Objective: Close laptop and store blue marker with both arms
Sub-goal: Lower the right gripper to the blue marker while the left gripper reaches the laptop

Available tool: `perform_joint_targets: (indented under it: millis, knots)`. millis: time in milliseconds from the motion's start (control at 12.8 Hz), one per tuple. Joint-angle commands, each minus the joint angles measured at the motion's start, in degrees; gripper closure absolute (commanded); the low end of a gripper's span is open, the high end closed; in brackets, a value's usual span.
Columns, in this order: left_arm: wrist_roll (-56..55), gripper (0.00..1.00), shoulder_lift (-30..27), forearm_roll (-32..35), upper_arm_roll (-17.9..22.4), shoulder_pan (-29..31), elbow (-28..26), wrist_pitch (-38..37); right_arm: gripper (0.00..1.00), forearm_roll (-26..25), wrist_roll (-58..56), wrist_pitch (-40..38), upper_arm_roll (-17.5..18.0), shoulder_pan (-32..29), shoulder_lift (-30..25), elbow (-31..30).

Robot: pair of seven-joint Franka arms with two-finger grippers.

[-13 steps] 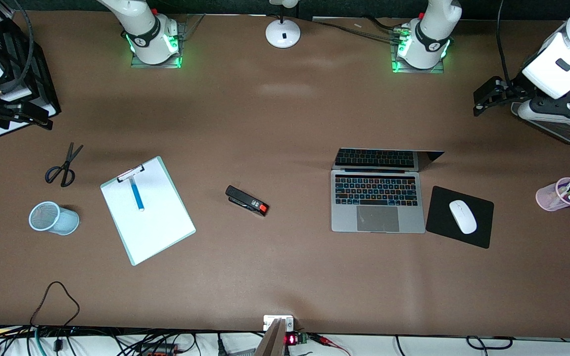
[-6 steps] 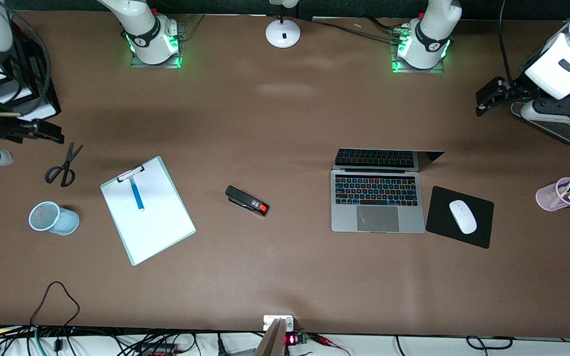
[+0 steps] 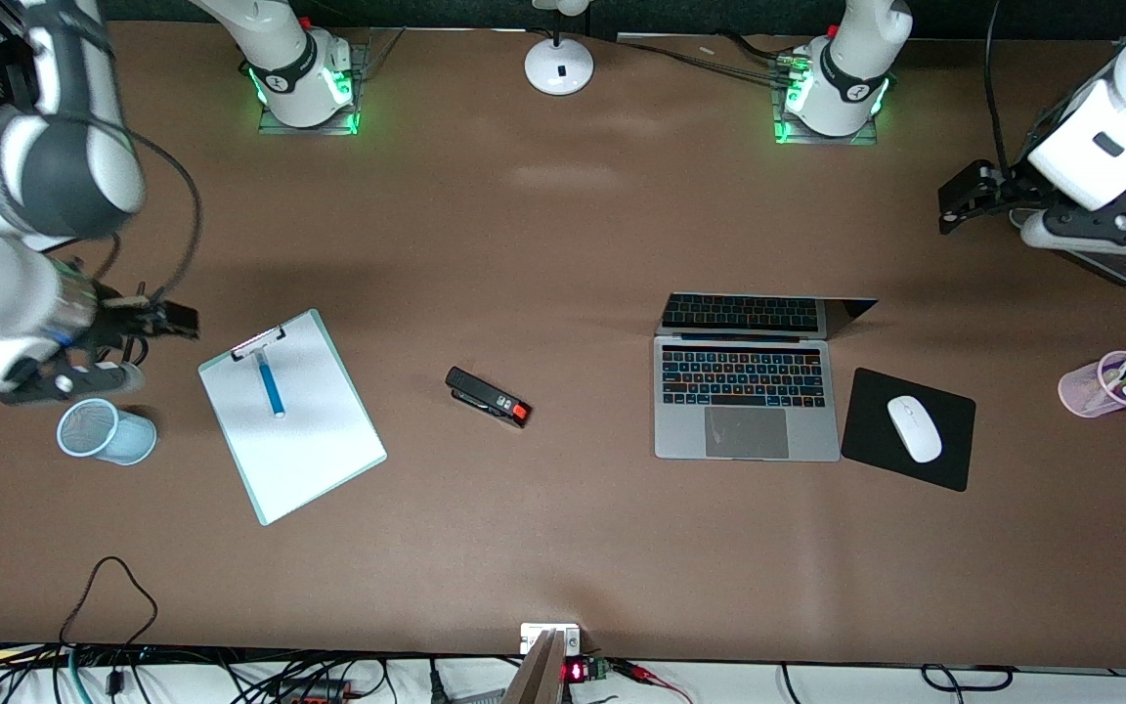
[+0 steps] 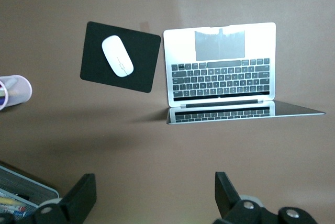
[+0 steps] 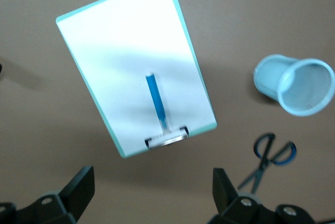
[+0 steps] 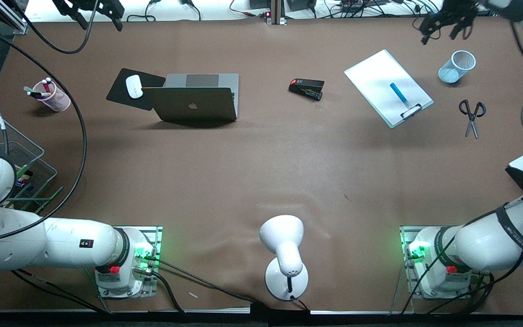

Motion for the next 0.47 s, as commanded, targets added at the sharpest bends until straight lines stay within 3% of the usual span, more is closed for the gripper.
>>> perform_joint_targets:
  millis: [0,392]
  knots:
    - [-0.40,0.00,2.40,0.74,-1.92,-0.27,1.21,-1.41,0.00,0.05,-1.03,4.87,-0.07,0.75,4.58,0.62]
    - [-11.62,0.00,6.17,0.65,-7.10,-0.27,-0.11,-1.33,0.00,7.34,-10.15,11.74,-0.16,-0.22,14.43,0.62]
